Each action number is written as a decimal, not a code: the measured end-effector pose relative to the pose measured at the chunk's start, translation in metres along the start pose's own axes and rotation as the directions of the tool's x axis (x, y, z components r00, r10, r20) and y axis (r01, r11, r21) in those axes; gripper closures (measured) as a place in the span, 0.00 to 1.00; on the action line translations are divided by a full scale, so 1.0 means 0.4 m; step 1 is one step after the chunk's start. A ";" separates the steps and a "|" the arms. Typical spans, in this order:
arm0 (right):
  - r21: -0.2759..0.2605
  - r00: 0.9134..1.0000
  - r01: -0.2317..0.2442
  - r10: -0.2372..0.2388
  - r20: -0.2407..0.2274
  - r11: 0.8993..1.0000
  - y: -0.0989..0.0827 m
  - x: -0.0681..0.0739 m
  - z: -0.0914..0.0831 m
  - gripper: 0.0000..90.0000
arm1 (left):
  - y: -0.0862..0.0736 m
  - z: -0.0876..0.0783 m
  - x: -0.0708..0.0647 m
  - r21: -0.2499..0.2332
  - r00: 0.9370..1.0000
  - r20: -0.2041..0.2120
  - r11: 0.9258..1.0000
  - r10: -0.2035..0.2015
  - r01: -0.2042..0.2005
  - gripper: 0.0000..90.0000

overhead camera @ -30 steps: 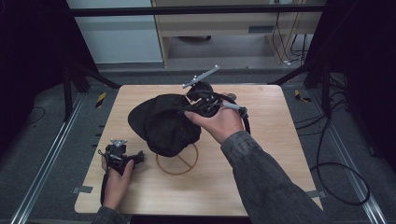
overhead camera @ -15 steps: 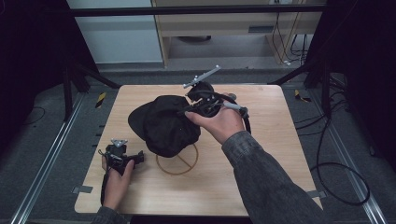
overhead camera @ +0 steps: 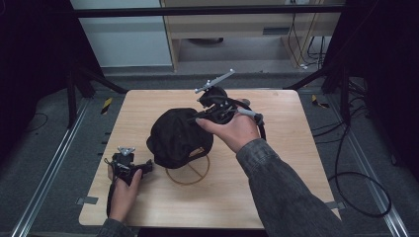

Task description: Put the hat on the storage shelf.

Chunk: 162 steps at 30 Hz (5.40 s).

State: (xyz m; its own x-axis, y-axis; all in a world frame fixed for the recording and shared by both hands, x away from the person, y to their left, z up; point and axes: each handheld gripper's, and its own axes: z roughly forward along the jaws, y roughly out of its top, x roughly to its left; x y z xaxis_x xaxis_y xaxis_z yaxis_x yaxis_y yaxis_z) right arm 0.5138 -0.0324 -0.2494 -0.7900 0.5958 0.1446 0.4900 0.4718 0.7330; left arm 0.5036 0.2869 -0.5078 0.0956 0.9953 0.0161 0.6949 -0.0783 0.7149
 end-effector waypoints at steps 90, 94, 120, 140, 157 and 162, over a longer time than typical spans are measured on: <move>-0.106 0.984 -0.037 0.055 0.171 0.994 -0.148 -0.080 -0.181 0.07 | 0.000 0.000 -0.004 0.000 1.000 0.003 1.000 0.002 -0.002 0.00; -0.108 0.983 -0.043 0.062 0.173 0.993 -0.164 -0.088 -0.185 0.07 | -0.001 0.000 -0.004 -0.001 1.000 0.003 1.000 0.002 -0.002 0.00; -0.118 0.966 -0.086 0.111 0.231 0.989 -0.285 -0.135 -0.193 0.10 | -0.001 -0.001 -0.005 -0.001 1.000 0.004 1.000 0.001 -0.001 0.00; -0.049 0.958 -0.122 0.131 0.255 0.991 -0.497 -0.161 -0.057 0.14 | -0.001 -0.001 -0.005 -0.001 1.000 0.004 1.000 0.001 -0.001 0.00; 0.009 0.950 -0.164 0.155 0.270 0.986 -0.633 -0.157 0.069 0.14 | 0.000 -0.001 -0.002 0.001 1.000 0.009 1.000 0.008 -0.008 0.00; 0.015 0.942 -0.153 0.142 0.304 0.988 -0.661 -0.160 0.118 0.13 | 0.001 0.001 0.017 0.001 1.000 -0.003 1.000 -0.003 0.003 0.00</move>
State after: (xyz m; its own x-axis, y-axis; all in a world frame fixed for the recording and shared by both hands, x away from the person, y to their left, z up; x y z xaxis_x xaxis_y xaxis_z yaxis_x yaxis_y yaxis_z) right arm 0.4521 -0.1644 -0.4837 -0.5626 0.8259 0.0377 0.6108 0.3845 0.6921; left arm 0.5048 0.2934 -0.5077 0.0910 0.9957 0.0158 0.6960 -0.0750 0.7141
